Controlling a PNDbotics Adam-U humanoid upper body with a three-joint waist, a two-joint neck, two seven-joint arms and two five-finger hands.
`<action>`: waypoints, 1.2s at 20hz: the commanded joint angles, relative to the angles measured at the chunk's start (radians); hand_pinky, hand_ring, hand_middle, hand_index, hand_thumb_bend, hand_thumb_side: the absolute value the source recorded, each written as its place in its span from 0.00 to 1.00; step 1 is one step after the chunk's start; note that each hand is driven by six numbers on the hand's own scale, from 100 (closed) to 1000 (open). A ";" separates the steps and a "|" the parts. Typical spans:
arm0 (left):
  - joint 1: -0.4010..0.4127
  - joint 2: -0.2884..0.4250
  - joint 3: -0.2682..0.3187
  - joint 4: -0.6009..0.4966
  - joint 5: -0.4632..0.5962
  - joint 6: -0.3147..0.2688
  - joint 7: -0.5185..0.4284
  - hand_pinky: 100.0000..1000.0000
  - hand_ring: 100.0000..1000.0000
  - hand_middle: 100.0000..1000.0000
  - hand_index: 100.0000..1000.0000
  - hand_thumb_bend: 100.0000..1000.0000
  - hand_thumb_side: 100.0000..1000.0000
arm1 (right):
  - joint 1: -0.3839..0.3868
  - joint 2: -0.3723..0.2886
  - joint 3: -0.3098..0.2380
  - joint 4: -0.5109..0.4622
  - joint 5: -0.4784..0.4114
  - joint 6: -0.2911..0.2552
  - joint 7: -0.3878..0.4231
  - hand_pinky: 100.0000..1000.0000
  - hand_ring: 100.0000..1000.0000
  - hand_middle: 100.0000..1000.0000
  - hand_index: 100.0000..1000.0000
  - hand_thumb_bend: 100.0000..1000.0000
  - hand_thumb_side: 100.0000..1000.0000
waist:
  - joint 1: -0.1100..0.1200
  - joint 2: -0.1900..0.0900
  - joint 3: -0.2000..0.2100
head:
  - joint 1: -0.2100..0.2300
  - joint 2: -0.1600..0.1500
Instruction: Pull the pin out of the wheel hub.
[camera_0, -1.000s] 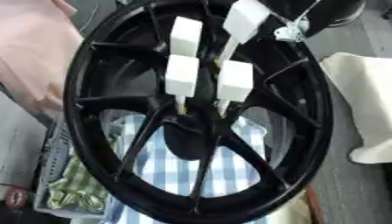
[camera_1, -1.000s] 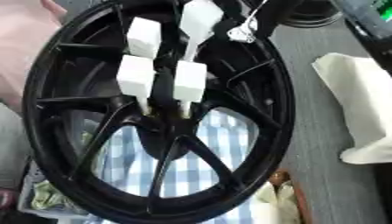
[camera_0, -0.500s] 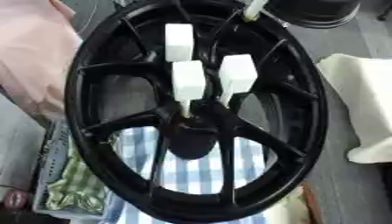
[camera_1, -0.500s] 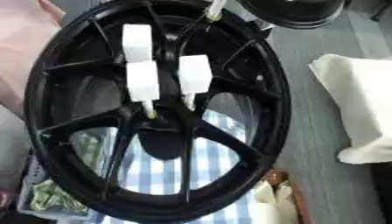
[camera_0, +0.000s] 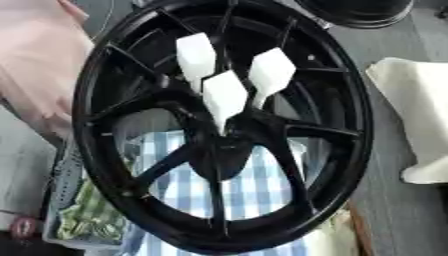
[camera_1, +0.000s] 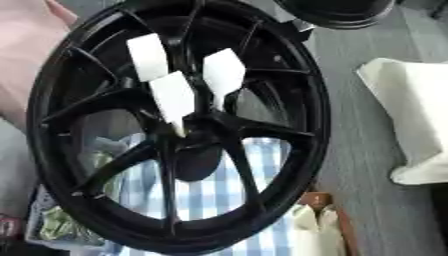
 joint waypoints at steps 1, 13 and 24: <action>0.001 0.049 0.024 -0.006 -0.005 -0.005 0.009 0.73 0.79 0.77 0.82 0.46 0.66 | 0.031 -0.048 -0.058 0.073 0.078 0.022 -0.056 0.76 0.66 0.27 0.41 0.02 0.00 | 0.006 -0.030 -0.004 | 0.010 0.004; 0.002 0.047 0.025 -0.004 -0.007 -0.004 0.014 0.73 0.79 0.77 0.82 0.44 0.67 | 0.082 -0.007 -0.097 0.149 0.189 0.078 -0.046 0.85 0.91 0.85 0.82 0.17 0.00 | 0.015 -0.041 -0.018 | 0.011 0.008; -0.007 0.044 0.022 -0.005 -0.003 -0.004 0.012 0.73 0.79 0.77 0.82 0.43 0.67 | 0.031 0.010 -0.084 0.045 0.107 0.055 -0.134 0.83 0.84 0.75 0.78 0.00 0.11 | 0.016 -0.044 -0.013 | 0.004 0.008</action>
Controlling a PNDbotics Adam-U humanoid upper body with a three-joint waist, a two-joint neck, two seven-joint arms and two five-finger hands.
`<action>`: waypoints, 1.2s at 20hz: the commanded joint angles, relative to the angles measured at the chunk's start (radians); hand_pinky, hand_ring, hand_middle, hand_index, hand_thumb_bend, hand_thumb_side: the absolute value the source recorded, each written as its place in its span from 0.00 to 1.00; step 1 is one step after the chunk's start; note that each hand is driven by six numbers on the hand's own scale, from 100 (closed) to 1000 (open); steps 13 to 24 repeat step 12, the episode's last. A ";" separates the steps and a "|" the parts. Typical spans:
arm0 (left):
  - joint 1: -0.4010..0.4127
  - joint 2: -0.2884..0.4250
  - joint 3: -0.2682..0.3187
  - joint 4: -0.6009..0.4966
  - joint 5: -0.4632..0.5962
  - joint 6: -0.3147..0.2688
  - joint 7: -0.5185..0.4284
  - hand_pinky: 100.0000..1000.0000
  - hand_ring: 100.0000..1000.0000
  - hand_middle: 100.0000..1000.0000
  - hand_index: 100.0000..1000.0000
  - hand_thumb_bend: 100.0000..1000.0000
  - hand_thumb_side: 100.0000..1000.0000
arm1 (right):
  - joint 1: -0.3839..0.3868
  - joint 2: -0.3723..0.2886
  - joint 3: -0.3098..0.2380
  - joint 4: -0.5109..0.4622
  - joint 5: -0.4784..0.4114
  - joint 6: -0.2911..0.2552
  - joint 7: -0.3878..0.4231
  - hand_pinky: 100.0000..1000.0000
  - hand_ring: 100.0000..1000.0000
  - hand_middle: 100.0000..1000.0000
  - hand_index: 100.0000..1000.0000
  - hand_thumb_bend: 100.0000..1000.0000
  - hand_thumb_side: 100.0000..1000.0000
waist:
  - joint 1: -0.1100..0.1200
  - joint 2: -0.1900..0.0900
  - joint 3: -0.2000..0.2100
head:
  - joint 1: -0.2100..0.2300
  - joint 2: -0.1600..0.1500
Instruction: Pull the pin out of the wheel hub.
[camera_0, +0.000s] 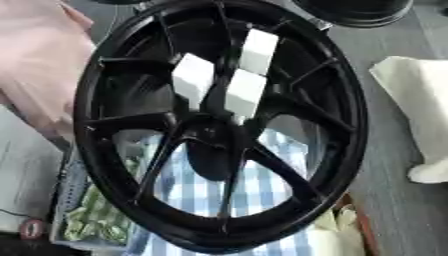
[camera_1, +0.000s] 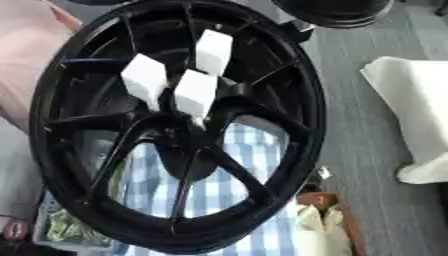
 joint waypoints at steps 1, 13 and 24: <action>-0.014 0.037 0.016 -0.006 0.003 -0.002 0.002 0.73 0.79 0.77 0.82 0.43 0.67 | -0.031 -0.030 0.003 -0.093 -0.059 0.000 -0.066 0.82 0.82 0.73 0.78 0.00 0.17 | 0.003 -0.027 0.005 | -0.004 0.000; -0.043 0.025 0.000 -0.011 0.009 0.006 -0.011 0.73 0.79 0.77 0.82 0.43 0.67 | -0.214 -0.001 0.216 -0.415 -0.232 0.078 -0.115 0.79 0.75 0.64 0.71 0.00 0.30 | -0.003 -0.025 0.051 | -0.028 -0.005; -0.043 0.025 0.000 -0.011 0.009 0.006 -0.011 0.73 0.79 0.77 0.82 0.43 0.67 | -0.214 -0.001 0.216 -0.415 -0.232 0.078 -0.115 0.79 0.75 0.64 0.71 0.00 0.30 | -0.003 -0.025 0.051 | -0.028 -0.005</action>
